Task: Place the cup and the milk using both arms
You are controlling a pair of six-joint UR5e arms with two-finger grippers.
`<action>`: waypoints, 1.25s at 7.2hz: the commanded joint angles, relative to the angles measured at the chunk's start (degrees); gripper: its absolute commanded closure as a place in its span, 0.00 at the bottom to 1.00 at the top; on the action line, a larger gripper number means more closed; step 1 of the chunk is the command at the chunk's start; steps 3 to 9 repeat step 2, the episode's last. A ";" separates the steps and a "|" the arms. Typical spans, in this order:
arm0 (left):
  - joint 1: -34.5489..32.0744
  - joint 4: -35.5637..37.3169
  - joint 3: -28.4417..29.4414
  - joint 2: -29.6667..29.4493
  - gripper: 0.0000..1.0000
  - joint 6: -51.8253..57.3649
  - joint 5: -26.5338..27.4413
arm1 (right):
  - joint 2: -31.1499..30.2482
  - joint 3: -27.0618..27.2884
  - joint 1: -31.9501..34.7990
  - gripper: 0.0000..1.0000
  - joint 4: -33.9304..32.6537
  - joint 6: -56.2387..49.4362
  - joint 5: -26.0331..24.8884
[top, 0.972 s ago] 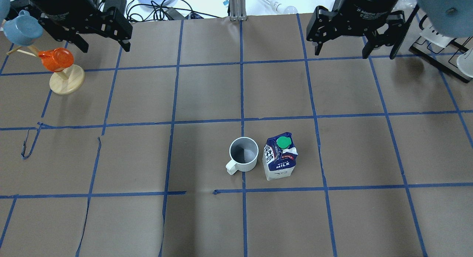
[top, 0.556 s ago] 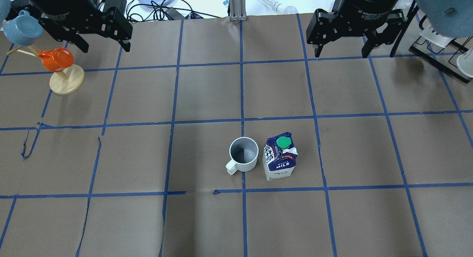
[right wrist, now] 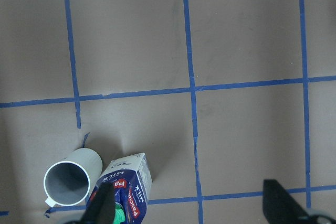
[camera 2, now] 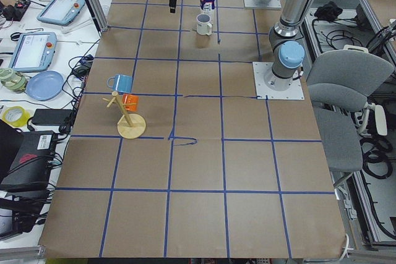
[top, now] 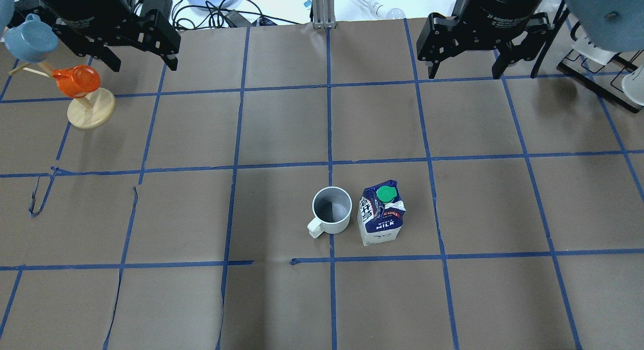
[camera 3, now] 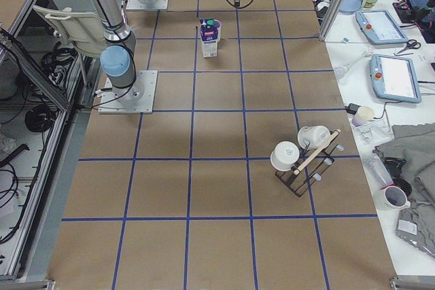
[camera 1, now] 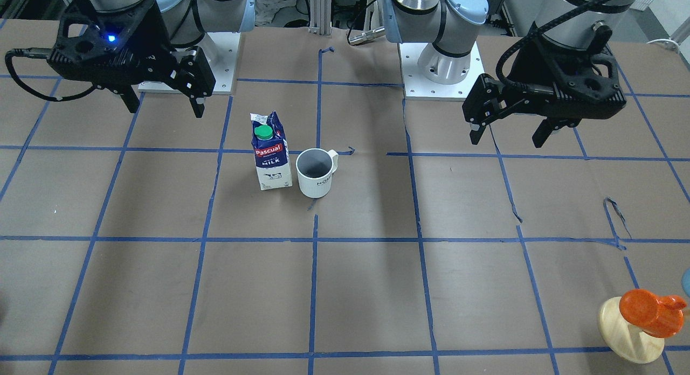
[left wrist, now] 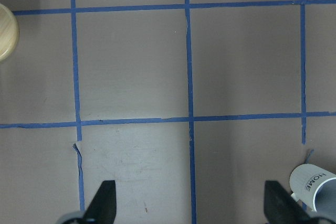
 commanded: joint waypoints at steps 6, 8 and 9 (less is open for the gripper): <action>0.00 -0.09 0.00 0.09 0.00 0.00 0.00 | 0.00 0.00 0.18 0.00 0.13 0.38 -0.02; 0.00 -0.09 0.00 0.09 0.00 0.00 0.00 | 0.00 0.00 0.18 0.00 0.13 0.38 -0.02; 0.00 -0.09 0.00 0.09 0.00 0.00 0.00 | 0.00 0.00 0.18 0.00 0.13 0.38 -0.02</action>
